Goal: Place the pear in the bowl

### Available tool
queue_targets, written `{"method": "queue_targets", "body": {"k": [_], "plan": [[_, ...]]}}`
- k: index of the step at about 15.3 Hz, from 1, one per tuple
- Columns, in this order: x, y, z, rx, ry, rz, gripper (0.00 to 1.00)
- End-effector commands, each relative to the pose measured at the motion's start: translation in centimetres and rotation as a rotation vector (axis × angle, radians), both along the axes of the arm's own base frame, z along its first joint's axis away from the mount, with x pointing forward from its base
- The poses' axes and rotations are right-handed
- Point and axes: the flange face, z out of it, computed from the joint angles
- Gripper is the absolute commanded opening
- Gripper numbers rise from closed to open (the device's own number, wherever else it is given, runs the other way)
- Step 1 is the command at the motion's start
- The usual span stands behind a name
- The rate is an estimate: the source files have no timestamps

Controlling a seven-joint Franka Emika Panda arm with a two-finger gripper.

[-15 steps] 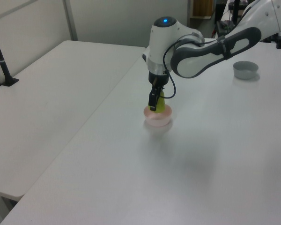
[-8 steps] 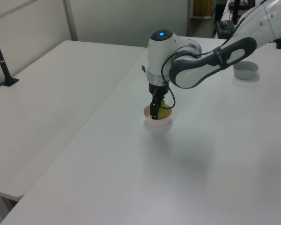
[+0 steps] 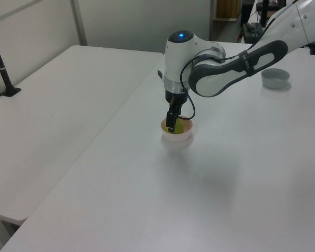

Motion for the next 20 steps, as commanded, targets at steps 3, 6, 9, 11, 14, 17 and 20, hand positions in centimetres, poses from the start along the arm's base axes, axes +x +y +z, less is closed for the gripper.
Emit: {"method": "queue_targets", "body": {"k": [3, 6, 9, 11, 14, 17, 20], "plan": [[-2.0, -3.7, 9.3, 0.075, -0.062, -0.066, 1.0], [-4.9, -10.8, 16.3, 0.102, -0.004, -0.163, 1.0], [-9.0, -16.8, 20.0, 0.116, 0.055, -0.209, 1.0], [-11.6, -20.8, 21.4, 0.126, 0.098, -0.208, 1.0], [-13.8, -23.8, 22.0, 0.142, 0.13, -0.236, 1.0], [-15.1, -26.2, 22.6, 0.143, 0.159, -0.269, 1.0], [-16.0, -28.3, 23.3, 0.145, 0.152, -0.254, 1.0]]}}
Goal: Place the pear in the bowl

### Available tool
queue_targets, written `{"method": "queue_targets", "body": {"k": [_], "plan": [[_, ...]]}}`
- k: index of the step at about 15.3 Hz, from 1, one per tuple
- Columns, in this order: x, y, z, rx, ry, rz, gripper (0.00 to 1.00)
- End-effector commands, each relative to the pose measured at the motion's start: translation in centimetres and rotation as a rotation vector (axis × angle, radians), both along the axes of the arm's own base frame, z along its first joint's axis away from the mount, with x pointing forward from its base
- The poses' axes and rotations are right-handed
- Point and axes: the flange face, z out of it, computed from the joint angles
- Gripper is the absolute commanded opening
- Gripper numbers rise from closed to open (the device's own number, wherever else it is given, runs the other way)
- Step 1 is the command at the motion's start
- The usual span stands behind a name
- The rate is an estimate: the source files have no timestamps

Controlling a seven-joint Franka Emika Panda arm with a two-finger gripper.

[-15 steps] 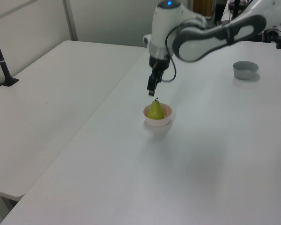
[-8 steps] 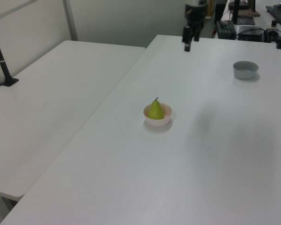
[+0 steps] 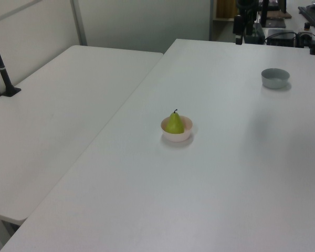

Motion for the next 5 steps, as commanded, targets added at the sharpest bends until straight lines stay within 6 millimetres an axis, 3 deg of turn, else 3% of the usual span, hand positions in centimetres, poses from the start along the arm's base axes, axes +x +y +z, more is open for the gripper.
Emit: {"method": "queue_targets", "body": {"k": [1, 5], "plan": [[-1.82, -0.9, 0.59, 0.021, 0.004, 0.035, 1.0], [-1.59, -0.76, 0.31, 0.02, 0.009, 0.038, 1.0]]}}
